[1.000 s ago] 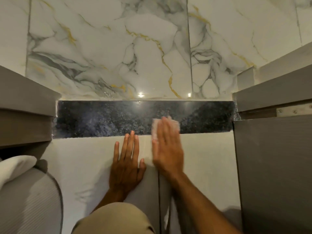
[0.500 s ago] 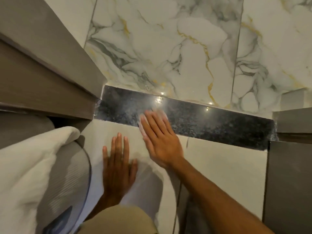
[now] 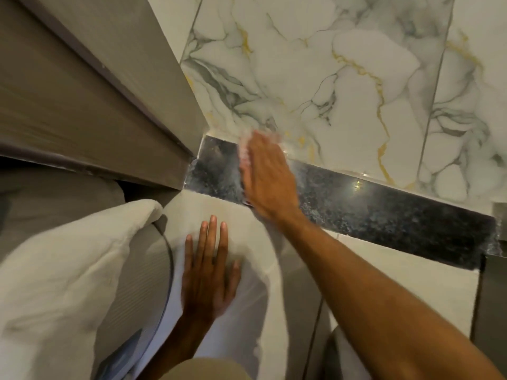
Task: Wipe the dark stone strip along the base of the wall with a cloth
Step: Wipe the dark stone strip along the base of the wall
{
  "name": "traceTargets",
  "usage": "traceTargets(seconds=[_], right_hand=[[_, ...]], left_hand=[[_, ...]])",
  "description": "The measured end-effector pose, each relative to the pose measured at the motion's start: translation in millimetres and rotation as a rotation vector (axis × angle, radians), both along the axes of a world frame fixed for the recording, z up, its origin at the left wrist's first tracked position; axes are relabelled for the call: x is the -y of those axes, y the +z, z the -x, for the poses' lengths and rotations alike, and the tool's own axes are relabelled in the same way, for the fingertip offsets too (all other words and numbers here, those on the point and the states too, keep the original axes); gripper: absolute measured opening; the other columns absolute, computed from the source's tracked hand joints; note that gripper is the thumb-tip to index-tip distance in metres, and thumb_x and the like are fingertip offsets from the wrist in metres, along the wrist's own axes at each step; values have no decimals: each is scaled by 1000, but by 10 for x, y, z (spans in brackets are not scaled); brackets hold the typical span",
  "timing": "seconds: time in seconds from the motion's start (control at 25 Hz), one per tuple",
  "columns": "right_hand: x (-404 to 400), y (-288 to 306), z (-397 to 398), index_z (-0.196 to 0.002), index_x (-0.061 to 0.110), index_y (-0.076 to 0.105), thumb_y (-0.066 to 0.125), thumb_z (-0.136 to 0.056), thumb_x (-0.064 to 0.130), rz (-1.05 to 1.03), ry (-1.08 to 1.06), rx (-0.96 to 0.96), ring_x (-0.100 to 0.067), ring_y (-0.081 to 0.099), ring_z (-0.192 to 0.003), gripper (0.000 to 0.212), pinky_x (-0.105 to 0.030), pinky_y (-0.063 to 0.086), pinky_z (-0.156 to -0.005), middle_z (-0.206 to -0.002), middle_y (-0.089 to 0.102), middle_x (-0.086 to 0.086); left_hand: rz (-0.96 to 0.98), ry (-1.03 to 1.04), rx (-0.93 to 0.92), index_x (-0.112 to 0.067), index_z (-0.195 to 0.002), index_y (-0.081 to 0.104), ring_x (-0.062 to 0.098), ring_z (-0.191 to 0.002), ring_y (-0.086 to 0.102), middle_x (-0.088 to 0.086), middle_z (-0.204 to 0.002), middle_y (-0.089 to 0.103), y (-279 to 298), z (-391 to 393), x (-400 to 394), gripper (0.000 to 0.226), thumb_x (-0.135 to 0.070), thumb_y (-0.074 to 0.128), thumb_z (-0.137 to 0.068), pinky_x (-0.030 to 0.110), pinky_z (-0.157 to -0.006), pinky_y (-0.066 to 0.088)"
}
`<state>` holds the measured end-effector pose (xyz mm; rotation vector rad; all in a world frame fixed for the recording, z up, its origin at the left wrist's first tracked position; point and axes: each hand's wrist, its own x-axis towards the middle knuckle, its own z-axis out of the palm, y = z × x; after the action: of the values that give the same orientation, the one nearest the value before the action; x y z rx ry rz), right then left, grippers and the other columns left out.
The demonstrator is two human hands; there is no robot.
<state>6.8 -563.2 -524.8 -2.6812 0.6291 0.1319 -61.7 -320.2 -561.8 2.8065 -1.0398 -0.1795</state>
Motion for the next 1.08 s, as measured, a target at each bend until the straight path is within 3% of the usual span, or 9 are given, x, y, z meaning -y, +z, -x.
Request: traceTargets(seconds=[0.16,0.28,0.36,0.52,0.6,0.68,0.76,0.88,1.08], right_hand=[[839,156,1044,-167,9,40,25,-119,41,104,-343,-53,-32,37,-166,60,-54,28,-140,-176,42,-15],[462,92,571,-151,-2,58,44,-112,23,173,-399,14,-46,57,-148,49,-55,42,-131,-157,59,-28],[-22,67,31,-141,3,63,50,-108,19,68,-221,113,-39,63,-135,38,-52,49,-123,-144,64,-21],[209,-17,121,-135,13,64,48,-115,27,21,-118,242,-25,63,-120,29,-42,56,-112,-131,67,-9],[697,3,842,-127,16,63,45,-117,28,20,-280,214,-15,58,-109,24,-36,56,-107,-120,62,1],[1226,135,1591,-125,19,59,39,-119,35,70,-515,132,-9,53,-106,26,-17,48,-102,-116,52,11],[1576,179,1999,-127,12,59,37,-118,35,145,-704,41,-25,59,-119,33,-21,44,-102,-122,58,-2],[1297,128,1699,-141,2,57,33,-118,34,146,-842,-24,-46,46,-154,46,-56,35,-133,-152,56,-25],[-182,48,11,-174,6,20,28,-117,26,21,-221,-21,-35,15,-173,61,-51,7,-143,-184,19,-18]], left_hand=[[-35,17,-28,-7,-171,28,38,-168,22,20,-181,22,25,-12,15,77,-51,36,-108,64,-135,22],[-25,4,-32,-6,-170,31,40,-167,25,22,-179,26,21,-8,21,77,-51,37,-108,65,-134,22],[-25,2,-26,-6,-169,32,41,-166,27,23,-178,27,-4,-3,-6,76,-51,38,-108,65,-134,22],[-42,-18,-41,-5,-170,30,44,-165,28,26,-178,27,-3,13,69,78,-53,32,-109,67,-133,22],[-13,-99,-58,-4,-170,30,44,-165,28,26,-178,27,2,49,201,78,-54,27,-110,66,-133,21],[3,-173,-52,-5,-169,31,43,-165,26,25,-178,27,-31,126,371,77,-56,27,-111,63,-135,18],[19,-173,-43,-7,-170,29,41,-167,23,22,-179,26,-68,155,470,77,-56,31,-110,60,-137,12],[42,-140,-22,-7,-170,30,40,-167,24,22,-178,27,-95,151,444,76,-54,35,-111,61,-137,16],[54,-54,15,-4,-164,43,40,-163,31,23,-173,35,-30,180,477,69,-49,36,-112,68,-130,32]])
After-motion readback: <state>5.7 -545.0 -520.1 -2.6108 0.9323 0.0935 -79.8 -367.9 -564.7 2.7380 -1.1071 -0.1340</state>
